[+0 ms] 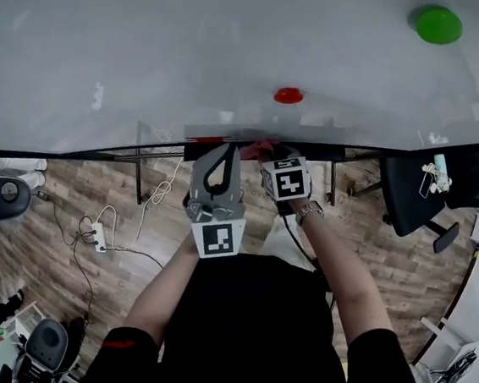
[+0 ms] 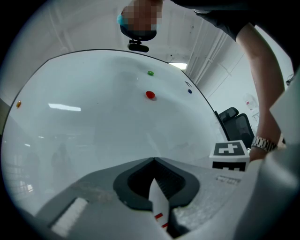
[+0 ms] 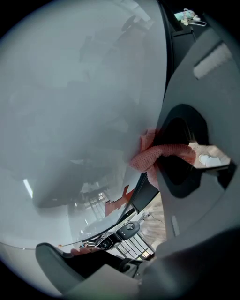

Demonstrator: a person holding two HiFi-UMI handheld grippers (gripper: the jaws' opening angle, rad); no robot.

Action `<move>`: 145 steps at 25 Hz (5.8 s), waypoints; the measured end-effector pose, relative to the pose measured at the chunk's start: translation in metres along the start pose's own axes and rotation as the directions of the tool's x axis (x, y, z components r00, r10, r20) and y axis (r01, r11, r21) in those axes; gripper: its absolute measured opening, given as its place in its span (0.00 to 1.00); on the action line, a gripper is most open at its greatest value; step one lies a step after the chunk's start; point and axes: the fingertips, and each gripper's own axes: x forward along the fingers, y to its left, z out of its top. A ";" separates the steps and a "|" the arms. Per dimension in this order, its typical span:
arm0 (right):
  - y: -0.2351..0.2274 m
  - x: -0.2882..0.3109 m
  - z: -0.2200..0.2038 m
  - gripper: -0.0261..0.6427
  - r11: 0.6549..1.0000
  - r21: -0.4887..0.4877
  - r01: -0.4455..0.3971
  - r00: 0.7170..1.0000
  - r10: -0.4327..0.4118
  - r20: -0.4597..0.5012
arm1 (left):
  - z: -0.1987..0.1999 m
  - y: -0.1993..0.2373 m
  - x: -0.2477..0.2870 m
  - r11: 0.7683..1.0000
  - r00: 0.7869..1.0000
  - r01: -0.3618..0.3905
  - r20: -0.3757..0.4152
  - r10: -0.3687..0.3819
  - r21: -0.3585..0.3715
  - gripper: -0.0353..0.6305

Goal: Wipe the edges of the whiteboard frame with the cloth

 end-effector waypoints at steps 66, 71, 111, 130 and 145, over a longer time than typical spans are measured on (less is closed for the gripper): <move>-0.073 -0.036 -0.017 0.13 0.973 -0.136 -0.188 0.981 0.179 -0.076 | 0.026 -0.100 0.056 0.985 0.984 -0.166 -0.062 0.169 0.050 0.05; -0.083 -0.041 -0.021 0.13 0.968 -0.152 -0.200 0.979 0.189 -0.080 | 0.027 -0.112 0.056 0.979 0.977 -0.199 -0.071 0.201 0.041 0.05; -0.141 -0.057 -0.037 0.13 0.995 -0.062 -0.074 0.996 0.071 -0.049 | 0.027 -0.156 0.069 1.000 1.000 0.014 -0.016 -0.014 -0.009 0.05; -0.163 -0.065 -0.040 0.13 0.989 -0.103 -0.102 0.991 0.093 -0.092 | 0.039 -0.181 0.078 1.000 0.999 0.005 -0.037 -0.005 -0.004 0.05; -0.167 -0.069 -0.041 0.13 0.970 -0.154 -0.190 0.976 0.169 -0.140 | 0.045 -0.196 0.091 0.999 0.997 -0.041 -0.059 0.041 0.004 0.05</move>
